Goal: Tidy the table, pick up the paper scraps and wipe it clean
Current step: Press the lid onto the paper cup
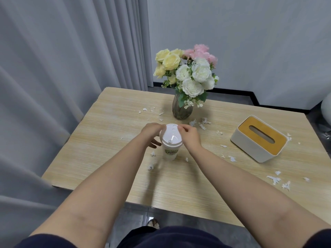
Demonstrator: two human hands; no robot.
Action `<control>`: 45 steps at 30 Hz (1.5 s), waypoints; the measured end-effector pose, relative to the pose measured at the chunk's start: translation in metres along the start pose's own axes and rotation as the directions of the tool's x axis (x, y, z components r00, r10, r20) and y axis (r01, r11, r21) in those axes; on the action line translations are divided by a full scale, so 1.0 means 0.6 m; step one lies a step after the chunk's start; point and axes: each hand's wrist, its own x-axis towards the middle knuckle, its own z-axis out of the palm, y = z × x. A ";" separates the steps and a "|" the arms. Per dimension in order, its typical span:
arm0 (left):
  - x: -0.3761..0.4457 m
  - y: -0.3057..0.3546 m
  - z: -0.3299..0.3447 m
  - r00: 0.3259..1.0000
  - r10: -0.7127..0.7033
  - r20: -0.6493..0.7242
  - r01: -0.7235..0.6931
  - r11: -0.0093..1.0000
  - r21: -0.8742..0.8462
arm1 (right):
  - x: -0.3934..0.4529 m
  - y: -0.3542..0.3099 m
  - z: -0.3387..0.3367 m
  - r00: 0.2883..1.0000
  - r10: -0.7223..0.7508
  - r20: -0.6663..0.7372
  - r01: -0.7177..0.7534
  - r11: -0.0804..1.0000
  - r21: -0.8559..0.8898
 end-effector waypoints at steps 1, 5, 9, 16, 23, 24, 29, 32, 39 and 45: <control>0.002 0.003 0.000 1.000 -0.006 -0.013 0.006 1.000 0.009 | 0.005 -0.003 0.001 0.999 0.033 0.005 -0.033 0.999 0.007; 0.013 0.002 -0.004 1.000 -0.011 -0.025 0.010 1.000 -0.011 | 0.020 -0.004 0.001 0.995 0.098 0.028 -0.100 0.993 0.067; 0.021 0.000 -0.004 0.998 0.012 -0.060 -0.013 1.000 -0.010 | 0.027 -0.005 0.003 0.993 0.110 0.038 -0.113 0.991 0.068; 0.018 -0.006 0.007 0.985 0.092 -0.148 -0.088 0.996 0.033 | 0.030 -0.014 -0.001 0.983 0.170 0.074 -0.175 0.981 0.082; 0.016 -0.012 0.006 0.988 0.098 -0.122 -0.093 0.995 0.039 | 0.000 0.005 -0.028 0.952 0.240 0.192 -0.272 0.948 0.163; 0.016 -0.012 0.004 0.991 0.089 -0.104 -0.087 0.996 0.023 | -0.003 0.009 -0.032 0.945 0.250 0.212 -0.288 0.941 0.175; 0.015 -0.011 -0.010 0.997 0.048 0.061 -0.048 0.999 -0.011 | -0.002 0.011 -0.038 0.939 0.253 0.234 -0.296 0.939 0.175; 0.015 -0.014 -0.013 0.996 0.053 0.066 -0.051 0.998 -0.020 | 0.002 0.004 -0.030 0.937 0.277 0.214 -0.310 0.941 0.140; 0.012 -0.023 -0.001 0.994 0.108 -0.015 -0.108 0.993 -0.038 | 0.004 -0.001 -0.017 0.947 0.281 0.157 -0.295 0.952 0.078; 0.002 -0.036 0.004 0.995 0.088 0.047 -0.083 0.993 -0.088 | -0.006 -0.001 -0.020 0.939 0.314 0.140 -0.329 0.938 0.108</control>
